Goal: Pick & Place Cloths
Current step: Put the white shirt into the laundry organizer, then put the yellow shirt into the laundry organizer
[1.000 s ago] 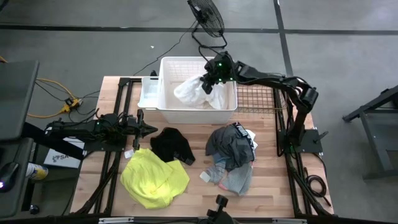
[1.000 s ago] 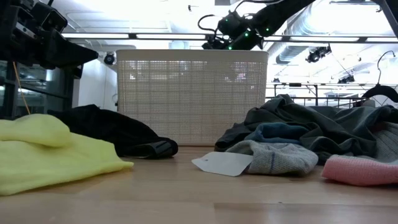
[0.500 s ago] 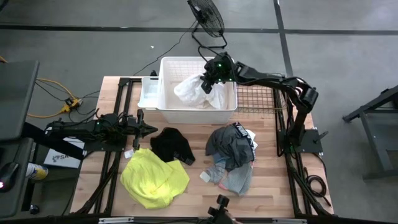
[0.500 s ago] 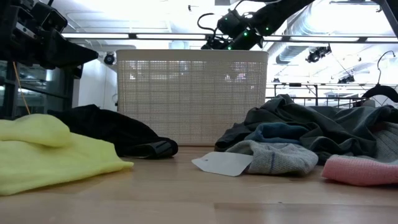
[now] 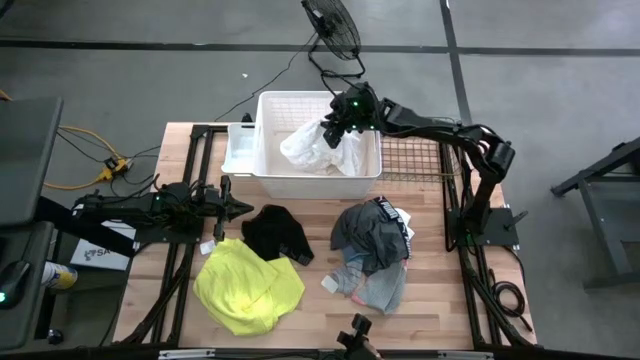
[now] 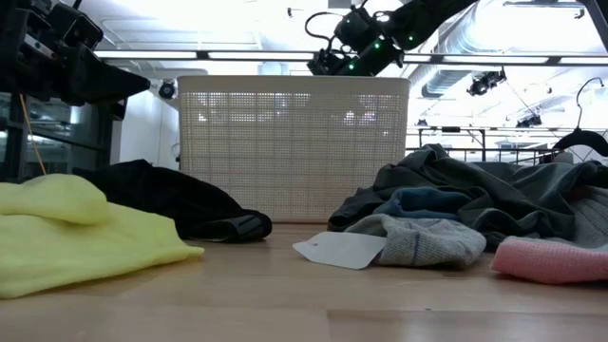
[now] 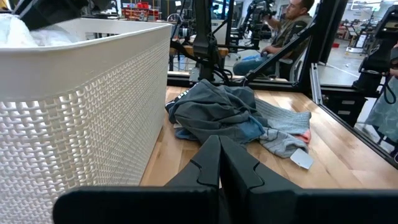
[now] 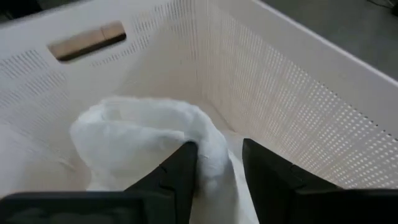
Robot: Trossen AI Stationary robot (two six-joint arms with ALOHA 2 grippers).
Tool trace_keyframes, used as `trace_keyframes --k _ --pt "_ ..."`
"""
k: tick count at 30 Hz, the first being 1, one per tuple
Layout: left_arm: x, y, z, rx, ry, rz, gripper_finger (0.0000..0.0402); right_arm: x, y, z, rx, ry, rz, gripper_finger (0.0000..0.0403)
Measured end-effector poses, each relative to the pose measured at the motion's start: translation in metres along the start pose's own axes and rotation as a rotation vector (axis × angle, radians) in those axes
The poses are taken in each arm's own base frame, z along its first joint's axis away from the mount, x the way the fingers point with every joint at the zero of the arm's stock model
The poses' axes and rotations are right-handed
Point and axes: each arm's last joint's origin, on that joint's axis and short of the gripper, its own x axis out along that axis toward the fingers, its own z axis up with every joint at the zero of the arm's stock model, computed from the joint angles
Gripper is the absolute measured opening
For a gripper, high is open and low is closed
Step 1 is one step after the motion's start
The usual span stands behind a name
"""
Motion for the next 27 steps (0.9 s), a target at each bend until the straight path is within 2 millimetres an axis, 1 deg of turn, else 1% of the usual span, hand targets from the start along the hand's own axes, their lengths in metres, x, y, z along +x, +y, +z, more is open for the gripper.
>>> trace_keyframes --k 5,13,16,22,27 --pt "0.0 0.0 0.0 0.0 0.0 0.0 0.0001 -0.004 0.001 0.002 0.045 -0.002 0.024 0.0147" --pt "0.0 0.0 0.0 0.0 0.0 0.0 0.0001 -0.009 0.002 0.005 0.067 -0.01 0.022 0.0211" --pt "0.0 0.0 0.0 0.0 0.0 0.0 0.0001 -0.015 0.003 0.009 0.063 -0.028 0.025 0.0229" --pt "0.0 0.0 0.0 0.0 0.0 0.0 0.0001 -0.035 0.007 0.021 0.057 -0.081 0.04 0.0236" --pt "0.0 0.0 0.0 0.0 0.0 0.0 0.0001 -0.053 0.016 0.028 0.043 -0.11 0.061 0.0235"
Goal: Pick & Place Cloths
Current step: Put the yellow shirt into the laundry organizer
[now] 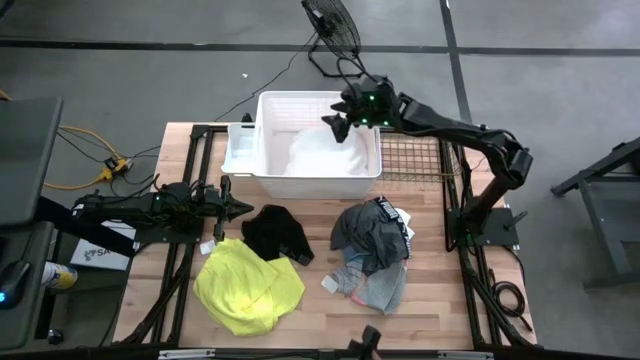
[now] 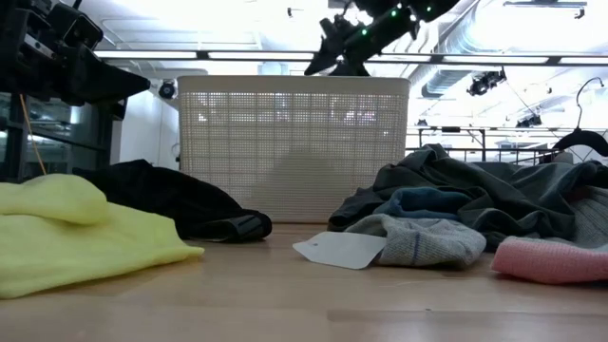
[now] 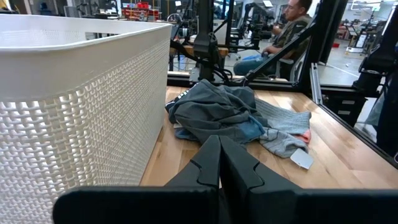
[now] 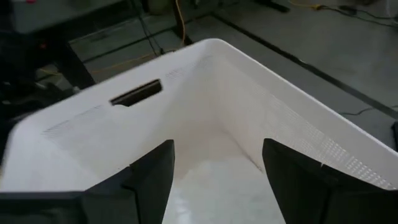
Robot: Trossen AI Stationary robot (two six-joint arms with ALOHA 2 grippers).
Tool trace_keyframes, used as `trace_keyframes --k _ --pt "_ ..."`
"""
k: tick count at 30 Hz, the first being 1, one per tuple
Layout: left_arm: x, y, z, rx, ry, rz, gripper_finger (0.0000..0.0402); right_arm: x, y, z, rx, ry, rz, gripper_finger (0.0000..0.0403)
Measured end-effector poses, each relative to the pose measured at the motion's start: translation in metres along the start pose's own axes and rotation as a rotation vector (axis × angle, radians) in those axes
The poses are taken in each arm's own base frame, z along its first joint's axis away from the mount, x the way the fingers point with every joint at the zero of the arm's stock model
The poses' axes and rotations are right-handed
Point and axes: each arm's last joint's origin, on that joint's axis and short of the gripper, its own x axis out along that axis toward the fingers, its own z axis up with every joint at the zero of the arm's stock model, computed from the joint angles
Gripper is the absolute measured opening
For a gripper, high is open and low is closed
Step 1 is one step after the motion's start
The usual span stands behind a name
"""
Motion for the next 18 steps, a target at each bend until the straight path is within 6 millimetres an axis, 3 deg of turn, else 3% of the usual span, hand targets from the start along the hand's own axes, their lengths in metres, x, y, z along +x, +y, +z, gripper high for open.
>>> trace_keyframes --k 18 --pt "0.0 0.0 0.0 0.0 0.0 0.0 0.0001 -0.054 0.056 -0.013 -0.155 0.223 0.098 0.0235"
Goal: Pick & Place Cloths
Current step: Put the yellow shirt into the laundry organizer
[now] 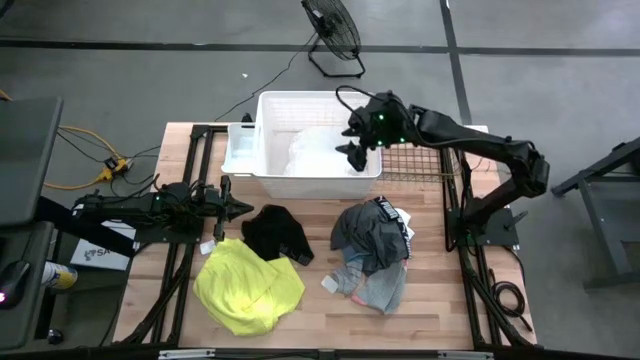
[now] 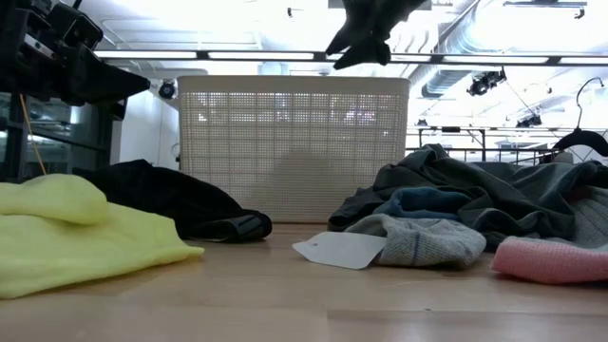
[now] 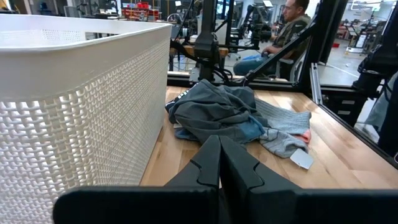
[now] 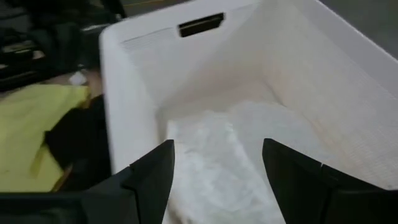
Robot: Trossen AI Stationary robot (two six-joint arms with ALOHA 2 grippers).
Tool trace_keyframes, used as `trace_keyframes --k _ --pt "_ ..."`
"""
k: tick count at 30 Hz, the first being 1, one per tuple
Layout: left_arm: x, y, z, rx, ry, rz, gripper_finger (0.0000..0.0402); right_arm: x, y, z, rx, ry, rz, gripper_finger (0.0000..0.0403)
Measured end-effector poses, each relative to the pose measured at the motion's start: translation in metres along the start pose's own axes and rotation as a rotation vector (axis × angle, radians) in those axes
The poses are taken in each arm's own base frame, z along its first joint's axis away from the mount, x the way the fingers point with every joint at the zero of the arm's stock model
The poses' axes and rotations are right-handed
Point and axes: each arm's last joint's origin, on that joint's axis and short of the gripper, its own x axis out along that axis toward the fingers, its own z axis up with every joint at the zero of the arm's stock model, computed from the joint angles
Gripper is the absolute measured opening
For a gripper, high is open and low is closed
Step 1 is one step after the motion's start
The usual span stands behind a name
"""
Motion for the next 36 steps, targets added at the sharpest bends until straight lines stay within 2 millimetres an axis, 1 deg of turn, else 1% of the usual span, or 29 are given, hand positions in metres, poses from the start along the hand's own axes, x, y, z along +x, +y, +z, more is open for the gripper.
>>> trace_keyframes --k 3,8,14,22,29,36 --pt "0.0 0.0 0.0 0.0 0.0 0.0 0.0001 -0.002 0.012 -0.006 -0.02 0.054 -0.009 0.0235" --pt "0.0 0.0 0.0 0.0 -0.001 0.0 0.0001 -0.003 0.039 -0.017 -0.068 0.138 -0.013 0.0235" --pt "0.0 0.0 0.0 0.0 0.0 0.0 0.0001 0.007 0.073 -0.033 -0.125 0.119 0.043 0.0235" --pt "0.0 0.0 0.0 0.0 -0.001 0.0 0.0001 0.017 0.106 -0.054 -0.16 0.073 0.065 0.0235" --pt "0.0 0.0 0.0 -0.004 -0.001 0.0 0.0001 0.016 0.131 -0.072 -0.163 0.072 0.024 0.0235" --pt "0.0 0.0 0.0 -0.005 -0.001 0.0 0.0001 0.007 0.154 -0.092 -0.149 0.0 0.0 0.0235"
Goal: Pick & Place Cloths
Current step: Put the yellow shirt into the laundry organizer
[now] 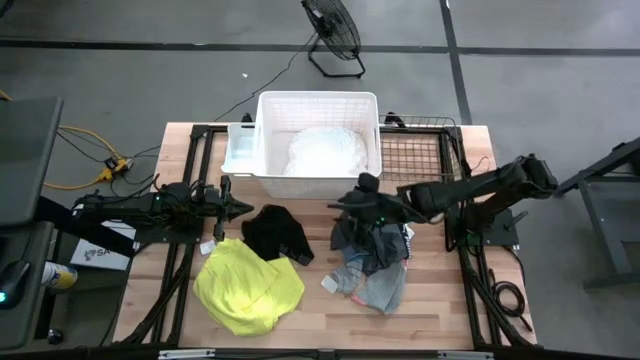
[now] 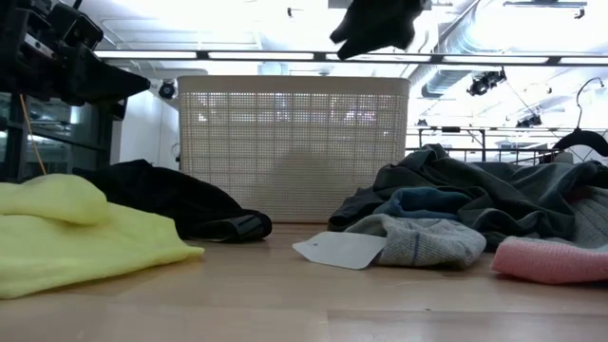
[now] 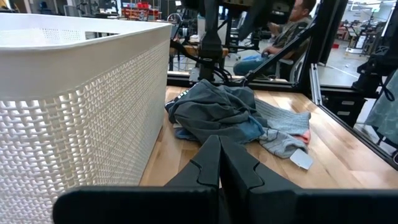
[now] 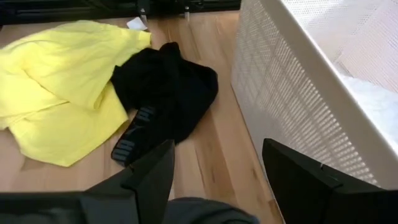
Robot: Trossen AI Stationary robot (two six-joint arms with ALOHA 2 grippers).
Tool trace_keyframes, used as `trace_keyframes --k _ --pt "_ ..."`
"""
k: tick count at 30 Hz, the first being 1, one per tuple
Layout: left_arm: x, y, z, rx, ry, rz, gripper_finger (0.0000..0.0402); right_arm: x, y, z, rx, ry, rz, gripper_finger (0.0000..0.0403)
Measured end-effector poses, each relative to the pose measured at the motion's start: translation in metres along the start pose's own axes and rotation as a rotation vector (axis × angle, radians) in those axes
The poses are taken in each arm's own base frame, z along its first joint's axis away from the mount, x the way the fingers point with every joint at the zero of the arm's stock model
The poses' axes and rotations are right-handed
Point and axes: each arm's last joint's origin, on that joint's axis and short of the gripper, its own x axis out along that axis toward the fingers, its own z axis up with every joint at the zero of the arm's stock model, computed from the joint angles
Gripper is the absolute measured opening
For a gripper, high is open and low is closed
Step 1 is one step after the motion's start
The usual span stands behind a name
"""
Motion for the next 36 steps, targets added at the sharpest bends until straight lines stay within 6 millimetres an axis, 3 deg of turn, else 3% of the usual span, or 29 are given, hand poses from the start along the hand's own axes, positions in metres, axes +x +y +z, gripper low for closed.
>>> trace_keyframes --k 11,15,19,23,26,31,36 --pt "-0.001 -0.002 0.012 -0.021 -0.083 -0.045 0.0006 -0.003 0.015 -0.021 0.04 -0.063 0.014 0.0235" --pt "-0.002 -0.003 0.018 -0.021 -0.083 -0.068 0.0042 -0.001 0.015 -0.028 0.057 -0.051 -0.011 0.0235" --pt "-0.001 -0.004 0.027 -0.053 -0.064 -0.099 0.0108 -0.002 0.017 -0.028 0.057 -0.061 -0.01 0.0235" --pt "0.0 -0.007 0.039 -0.15 0.027 -0.155 0.0173 -0.004 0.02 -0.028 0.053 -0.07 -0.037 0.0235" --pt "0.001 -0.01 0.051 -0.21 0.122 -0.2 0.0199 -0.009 0.023 -0.029 0.04 -0.087 -0.063 0.0235" --pt "0.006 -0.014 0.067 -0.262 0.331 -0.29 0.02 -0.019 0.029 -0.028 0.032 -0.128 -0.1 0.0235" --pt "0.017 -0.022 0.071 -0.345 0.566 -0.396 0.0186 -0.024 0.035 -0.03 0.014 -0.149 -0.138 0.0235"
